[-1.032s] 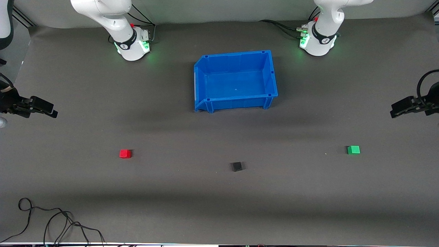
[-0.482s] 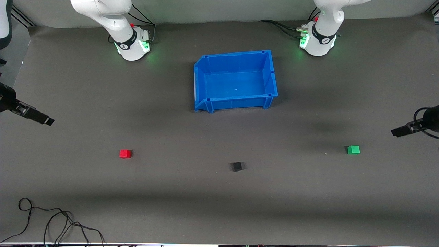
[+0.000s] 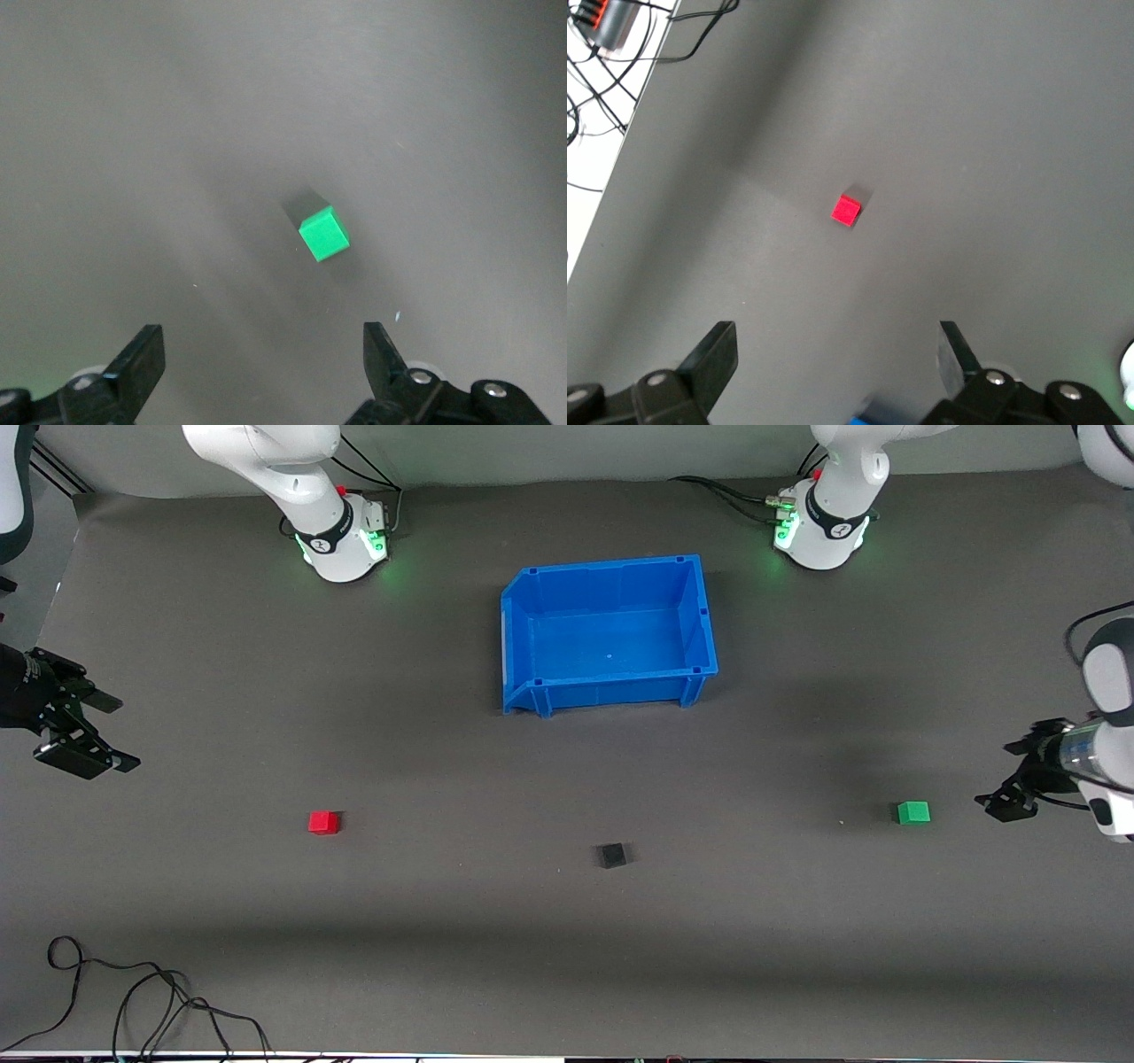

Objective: Attach green and red cubes to black cube
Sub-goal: 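Lower the left gripper over the green cube while the right gripper approaches red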

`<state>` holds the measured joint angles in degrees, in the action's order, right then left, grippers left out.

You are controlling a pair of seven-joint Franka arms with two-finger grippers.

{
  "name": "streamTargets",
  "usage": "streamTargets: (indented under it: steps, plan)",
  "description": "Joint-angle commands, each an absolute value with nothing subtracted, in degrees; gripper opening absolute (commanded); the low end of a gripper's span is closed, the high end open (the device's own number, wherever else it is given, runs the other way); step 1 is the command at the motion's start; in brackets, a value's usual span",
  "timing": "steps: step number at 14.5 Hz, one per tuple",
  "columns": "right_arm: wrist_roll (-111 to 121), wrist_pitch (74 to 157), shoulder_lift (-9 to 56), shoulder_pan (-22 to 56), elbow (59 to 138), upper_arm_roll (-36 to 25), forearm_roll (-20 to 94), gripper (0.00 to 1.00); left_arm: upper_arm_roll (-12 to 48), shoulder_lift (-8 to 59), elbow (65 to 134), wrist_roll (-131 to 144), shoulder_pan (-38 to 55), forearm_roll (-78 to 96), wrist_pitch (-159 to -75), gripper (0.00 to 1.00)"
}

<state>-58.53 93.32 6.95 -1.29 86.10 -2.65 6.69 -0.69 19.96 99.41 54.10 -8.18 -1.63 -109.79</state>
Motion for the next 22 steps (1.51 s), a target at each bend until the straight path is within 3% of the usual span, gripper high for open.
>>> streamTargets:
  steps: [1, 4, 12, 16, 22]
  plan:
    - [-65.63, 92.29, 8.17, -1.58, 84.29, -2.81, 9.14, 1.00, -0.53, 22.31, 101.25, 63.00, -8.88, -0.62, -113.54, 1.00]
    - [-70.21, 92.37, 8.96, -1.76, 83.67, -2.81, 9.66, 1.00, -0.44, 23.11, 105.10, 66.71, -10.81, 3.42, -120.74, 1.00]
    - [-83.94, 92.55, 10.28, -4.31, 83.85, -3.96, 18.98, 1.00, -0.44, 30.23, 103.62, 80.51, -6.76, 4.04, -127.96, 0.95]
    - [-76.32, 93.16, 10.90, -4.22, 89.63, -3.96, 20.03, 1.00, -0.61, 31.38, 103.45, 80.51, -8.17, 4.13, -128.32, 0.94]
    - [-70.24, 101.76, 18.36, -3.96, 93.33, -4.31, 24.60, 1.00, -0.70, 34.54, 103.27, 80.60, -8.70, 4.13, -134.29, 0.88]
